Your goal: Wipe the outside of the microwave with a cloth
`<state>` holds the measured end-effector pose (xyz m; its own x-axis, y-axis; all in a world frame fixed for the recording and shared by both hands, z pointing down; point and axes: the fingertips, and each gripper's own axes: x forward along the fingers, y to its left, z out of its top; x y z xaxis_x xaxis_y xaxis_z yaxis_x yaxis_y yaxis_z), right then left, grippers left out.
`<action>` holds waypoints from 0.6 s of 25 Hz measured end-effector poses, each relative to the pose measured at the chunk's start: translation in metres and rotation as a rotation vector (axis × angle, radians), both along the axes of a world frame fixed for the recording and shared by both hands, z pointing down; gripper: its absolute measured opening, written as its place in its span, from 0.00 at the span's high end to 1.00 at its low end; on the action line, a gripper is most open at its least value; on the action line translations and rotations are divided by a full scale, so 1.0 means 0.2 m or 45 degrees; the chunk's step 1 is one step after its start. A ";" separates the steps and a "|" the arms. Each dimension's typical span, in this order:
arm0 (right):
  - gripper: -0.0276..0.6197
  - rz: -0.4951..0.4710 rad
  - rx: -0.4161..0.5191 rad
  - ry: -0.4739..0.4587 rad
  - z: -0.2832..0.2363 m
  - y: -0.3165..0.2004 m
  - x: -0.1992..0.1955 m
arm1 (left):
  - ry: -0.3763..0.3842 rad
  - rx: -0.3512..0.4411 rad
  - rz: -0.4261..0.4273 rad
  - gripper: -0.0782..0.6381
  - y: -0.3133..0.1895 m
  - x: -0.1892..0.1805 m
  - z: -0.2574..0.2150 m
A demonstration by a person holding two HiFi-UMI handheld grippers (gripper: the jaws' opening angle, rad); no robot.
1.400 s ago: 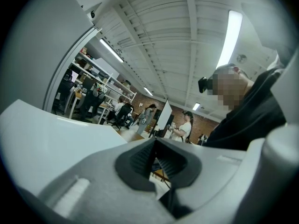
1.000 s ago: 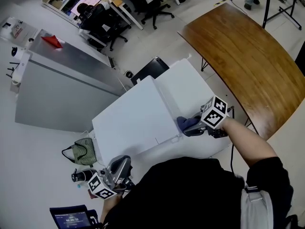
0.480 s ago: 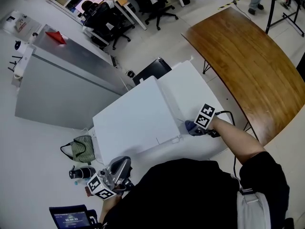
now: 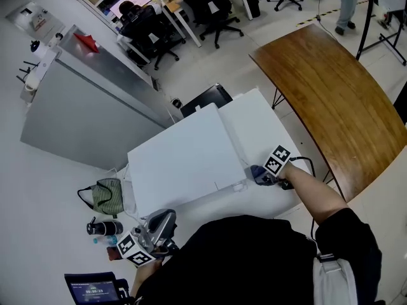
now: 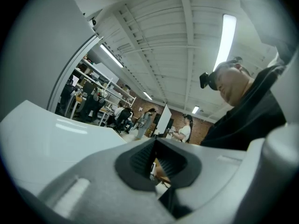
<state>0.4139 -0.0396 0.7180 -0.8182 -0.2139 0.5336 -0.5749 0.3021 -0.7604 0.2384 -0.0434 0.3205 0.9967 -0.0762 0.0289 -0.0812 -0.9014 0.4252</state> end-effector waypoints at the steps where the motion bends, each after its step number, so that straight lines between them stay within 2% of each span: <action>1: 0.87 0.022 0.003 0.000 -0.02 0.00 0.01 | 0.010 0.007 -0.001 0.89 0.00 -0.03 -0.01; 5: 0.88 0.183 0.067 -0.036 -0.22 0.06 0.11 | 0.069 0.037 -0.025 0.89 0.02 -0.19 -0.07; 10: 0.88 0.401 0.293 -0.052 -0.65 0.15 0.20 | 0.150 0.076 -0.057 0.89 0.09 -0.50 -0.08; 12: 0.87 0.471 0.403 -0.015 -0.85 0.23 0.16 | 0.192 0.097 -0.058 0.89 0.18 -0.68 -0.08; 15: 0.87 0.547 0.544 0.008 -1.10 0.41 -0.08 | 0.216 0.111 -0.046 0.89 0.34 -0.98 -0.07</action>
<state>0.3984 0.0416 0.4977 -0.6081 -0.7210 0.3322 -0.7174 0.3200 -0.6188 0.0417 0.0246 0.3058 0.9832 -0.1072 -0.1479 -0.0482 -0.9332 0.3562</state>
